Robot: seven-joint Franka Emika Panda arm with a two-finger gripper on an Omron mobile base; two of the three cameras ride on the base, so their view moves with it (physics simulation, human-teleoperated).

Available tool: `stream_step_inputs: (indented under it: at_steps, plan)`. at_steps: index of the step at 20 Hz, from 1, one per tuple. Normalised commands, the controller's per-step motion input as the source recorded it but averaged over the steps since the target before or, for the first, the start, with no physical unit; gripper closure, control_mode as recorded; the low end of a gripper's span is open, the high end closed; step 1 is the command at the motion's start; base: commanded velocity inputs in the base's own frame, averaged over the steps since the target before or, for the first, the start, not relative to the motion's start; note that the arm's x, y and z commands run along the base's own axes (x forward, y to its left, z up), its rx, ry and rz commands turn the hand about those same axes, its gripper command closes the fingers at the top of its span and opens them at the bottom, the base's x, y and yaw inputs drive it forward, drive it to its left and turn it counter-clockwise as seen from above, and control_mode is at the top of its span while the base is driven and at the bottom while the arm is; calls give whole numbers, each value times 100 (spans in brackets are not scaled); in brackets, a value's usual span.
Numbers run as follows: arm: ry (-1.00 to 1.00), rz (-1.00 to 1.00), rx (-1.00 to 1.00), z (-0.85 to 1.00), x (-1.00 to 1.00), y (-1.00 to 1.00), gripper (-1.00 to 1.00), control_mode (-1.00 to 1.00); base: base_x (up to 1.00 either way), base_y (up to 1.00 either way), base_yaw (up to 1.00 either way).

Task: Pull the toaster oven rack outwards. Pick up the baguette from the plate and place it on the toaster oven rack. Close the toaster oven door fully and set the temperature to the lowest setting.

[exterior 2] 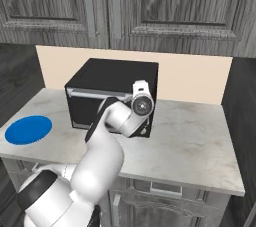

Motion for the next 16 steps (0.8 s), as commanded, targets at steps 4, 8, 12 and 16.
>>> stream_step_inputs:
  at_steps: [4,8,12,16]
  plan:
    - [0,-19,-3,-1,16,0,100,-100,0,0,0]
    - [0,-27,-9,-8,26,5,100,-100,0,0,0]
    - [0,-24,-8,-3,19,4,100,-100,0,0,0]
    - [-3,-24,-6,0,6,9,100,-100,0,0,0]
